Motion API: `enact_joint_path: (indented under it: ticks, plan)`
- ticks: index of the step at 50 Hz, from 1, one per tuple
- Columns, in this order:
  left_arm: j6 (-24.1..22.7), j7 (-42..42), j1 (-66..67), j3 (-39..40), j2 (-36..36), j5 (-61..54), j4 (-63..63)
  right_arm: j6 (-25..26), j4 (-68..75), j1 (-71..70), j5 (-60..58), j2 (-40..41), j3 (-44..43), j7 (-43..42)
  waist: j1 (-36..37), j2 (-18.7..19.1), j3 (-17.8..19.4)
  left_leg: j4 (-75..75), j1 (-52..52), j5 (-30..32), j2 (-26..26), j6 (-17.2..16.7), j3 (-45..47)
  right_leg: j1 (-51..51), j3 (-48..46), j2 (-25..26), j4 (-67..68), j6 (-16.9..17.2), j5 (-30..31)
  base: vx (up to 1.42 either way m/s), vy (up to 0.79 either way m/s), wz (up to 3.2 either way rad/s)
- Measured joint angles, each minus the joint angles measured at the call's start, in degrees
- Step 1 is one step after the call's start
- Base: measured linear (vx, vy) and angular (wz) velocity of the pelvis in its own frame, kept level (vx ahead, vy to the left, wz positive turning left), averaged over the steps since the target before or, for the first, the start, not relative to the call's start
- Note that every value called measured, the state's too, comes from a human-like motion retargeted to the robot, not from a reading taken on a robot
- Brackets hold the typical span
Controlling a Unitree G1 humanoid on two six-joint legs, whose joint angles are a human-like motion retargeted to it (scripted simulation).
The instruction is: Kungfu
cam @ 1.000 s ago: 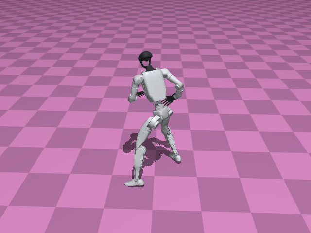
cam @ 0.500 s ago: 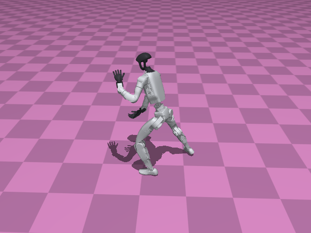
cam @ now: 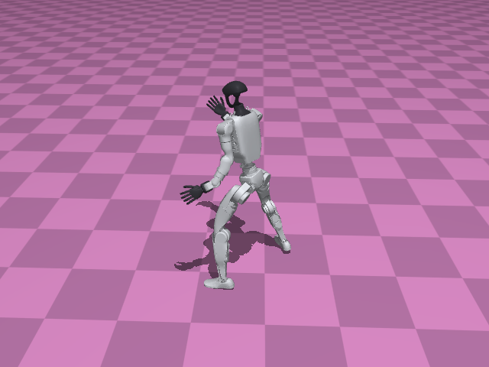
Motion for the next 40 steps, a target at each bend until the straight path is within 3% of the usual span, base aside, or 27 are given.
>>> enact_joint_path:
  ticks: [2, 6, 10, 13, 15, 18, 20, 23, 27, 32, 38, 40]
  plan:
    - [3.7, -11.1, 0.5, 2.4, -1.5, -16.5, 6.9, -3.0, -12.2, -0.4, -0.8, -6.9, -4.0, -3.8, -1.3, -1.5, -0.8, -5.9, 3.6, 3.7, 1.2, 0.0, 1.3, -2.7, 0.6, 0.0, 4.6, 0.6, -2.7, -0.36, -0.89, -0.30]
    - [6.8, -31.8, 1.2, 3.8, -6.8, -53.9, 6.4, -10.2, -34.6, 1.5, -7.1, -19.2, -18.5, -11.4, -4.4, -2.6, -2.0, -15.0, 8.5, 9.4, 5.8, 0.0, 3.7, -4.7, -4.7, 1.3, 12.3, -0.2, -9.4, -0.28, -0.89, -0.21]
    - [8.3, -37.3, 0.3, 4.4, -9.3, -81.4, 6.6, -16.0, -46.7, 6.2, -20.6, -30.3, -37.0, -23.2, -6.5, -2.8, -3.1, -21.0, 13.3, 12.2, 10.8, 2.2, 9.3, -7.5, -5.9, 4.6, 19.4, -2.9, -16.0, -0.23, -0.71, -0.50]
    - [11.9, -38.8, -0.6, 3.2, -7.3, -89.7, 7.1, -17.0, -49.5, 11.1, -37.3, -35.9, -45.3, -41.6, -9.6, -3.5, -3.8, -22.2, 13.0, 14.6, 12.6, 2.9, 12.0, -10.1, -6.7, 4.5, 24.7, -4.5, -20.0, -0.34, -0.56, -0.12]
    - [13.3, -39.5, -0.7, 2.4, -6.1, -90.5, 7.2, -16.6, -50.6, 14.2, -43.3, -37.8, -46.8, -51.2, -11.5, -3.1, -3.9, -21.7, 11.6, 15.3, 13.3, 3.5, 11.8, -11.3, -6.9, 4.9, 26.7, -5.2, -21.4, -0.26, -0.31, 0.01]
    - [14.1, -40.2, -1.4, 0.3, -5.1, -87.5, 7.4, -20.6, -51.3, 18.6, -47.2, -39.3, -47.5, -54.8, -12.9, -1.9, -3.1, -20.9, 11.6, 15.1, 13.9, 2.5, 11.3, -13.2, -6.2, 5.1, 29.2, -6.6, -22.7, -0.26, -0.09, -0.29]
    - [14.1, -40.1, -2.0, -1.5, -4.7, -84.7, 7.9, -22.2, -51.5, 20.8, -45.5, -39.2, -46.9, -53.3, -13.1, -1.8, -3.1, -20.7, 11.8, 12.8, 11.2, 0.0, 8.8, -15.8, -4.1, 3.6, 30.7, -7.2, -22.8, -0.27, 0.19, -0.40]
    - [13.7, -39.8, -2.5, -4.2, -4.2, -78.9, 9.1, -23.3, -51.4, 21.5, -39.8, -37.2, -45.8, -48.6, -13.5, -3.3, -4.0, -18.9, 11.0, 5.9, 0.6, 0.0, 1.8, -21.2, 1.3, -2.6, 31.1, -6.4, -20.4, -0.24, 0.47, -0.41]
    - [13.0, -40.0, -0.7, -6.7, -3.6, -69.1, 11.9, -24.9, -48.9, 19.6, -35.8, -34.5, -41.7, -49.5, -12.6, -3.8, -2.7, -16.1, 14.0, -2.7, -7.6, 0.0, -1.7, -25.1, 7.9, -5.2, 28.1, -5.6, -16.4, -0.15, 0.50, -1.20]
    - [11.5, -37.0, 3.4, -9.9, -1.9, -54.7, 17.9, -25.0, -42.3, 16.4, -32.1, -33.5, -31.8, -49.8, -14.1, -2.5, -0.4, -13.9, 18.1, -9.7, -12.1, 0.0, -3.3, -27.7, 11.3, -5.9, 23.5, -4.6, -14.0, -0.08, 0.38, -1.48]
    - [10.1, -27.9, 5.1, -16.3, 0.9, -35.2, 26.5, -26.2, -33.8, 15.1, -33.6, -34.9, -24.4, -44.9, -18.2, -0.8, 1.4, -13.1, 20.0, -12.7, -16.2, 0.0, -1.1, -31.2, 12.2, -8.2, 17.9, -3.4, -9.2, -0.08, 0.36, -1.12]
    - [10.1, -24.2, 4.2, -19.5, 2.0, -28.5, 29.7, -26.2, -31.6, 15.1, -37.1, -35.7, -23.2, -44.7, -18.4, -0.5, 2.0, -13.3, 21.2, -12.3, -17.1, 0.0, -0.5, -32.0, 13.4, -7.5, 15.3, -2.8, -4.4, -0.05, 0.18, -1.26]
